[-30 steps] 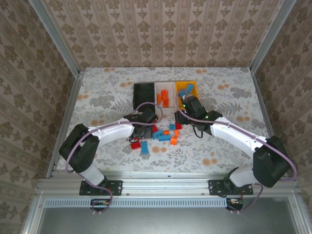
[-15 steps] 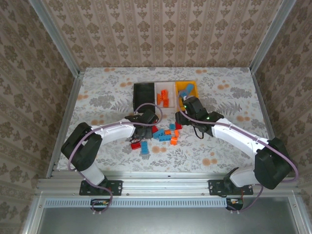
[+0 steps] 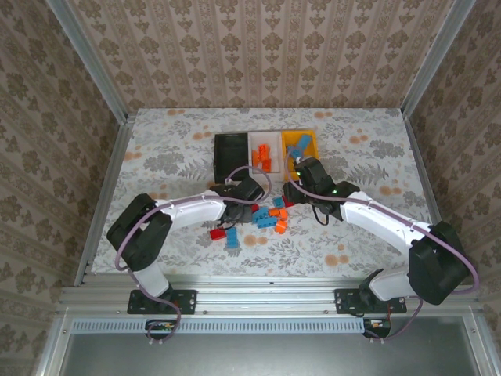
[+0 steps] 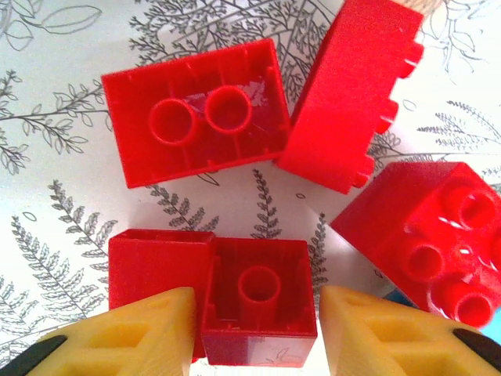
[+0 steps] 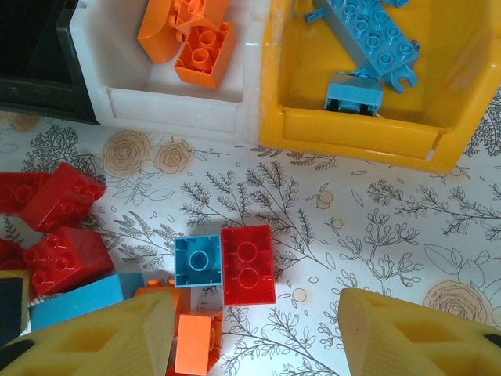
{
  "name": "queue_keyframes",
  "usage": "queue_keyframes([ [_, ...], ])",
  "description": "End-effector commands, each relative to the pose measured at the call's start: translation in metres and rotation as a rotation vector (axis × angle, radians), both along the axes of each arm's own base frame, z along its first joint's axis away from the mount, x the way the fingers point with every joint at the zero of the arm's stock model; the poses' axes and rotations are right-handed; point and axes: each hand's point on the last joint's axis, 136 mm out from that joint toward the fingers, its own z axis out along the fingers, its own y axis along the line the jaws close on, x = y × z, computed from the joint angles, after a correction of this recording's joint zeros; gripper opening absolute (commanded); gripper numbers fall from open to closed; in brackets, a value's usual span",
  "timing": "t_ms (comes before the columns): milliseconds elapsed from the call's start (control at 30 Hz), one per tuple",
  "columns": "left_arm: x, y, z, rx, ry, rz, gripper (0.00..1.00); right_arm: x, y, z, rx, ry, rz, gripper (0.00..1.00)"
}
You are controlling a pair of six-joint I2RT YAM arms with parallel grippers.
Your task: Sort the legos into containers by color
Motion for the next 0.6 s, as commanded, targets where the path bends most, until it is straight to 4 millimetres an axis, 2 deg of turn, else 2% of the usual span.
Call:
queue_keyframes([
  [0, -0.002, 0.005, -0.001, 0.050, 0.005, -0.017, 0.46, 0.002, -0.006, 0.004, -0.001, -0.026, -0.018, 0.59],
  [167, -0.006, 0.022, -0.009, 0.078, 0.012, 0.005, 0.54, 0.002, -0.007, 0.005, -0.001, -0.028, -0.017, 0.59],
  [367, -0.007, 0.044, -0.007, 0.077, -0.003, 0.011, 0.65, 0.002, -0.007, 0.005, 0.004, -0.027, -0.014, 0.59],
  [433, -0.006, 0.045, -0.002, 0.069, -0.013, -0.006, 0.67, 0.001, -0.006, 0.005, 0.004, -0.027, -0.012, 0.59],
  [567, 0.001, 0.026, 0.017, 0.033, -0.032, -0.085, 0.74, 0.002, -0.007, 0.005, 0.004, -0.026, -0.015, 0.59],
])
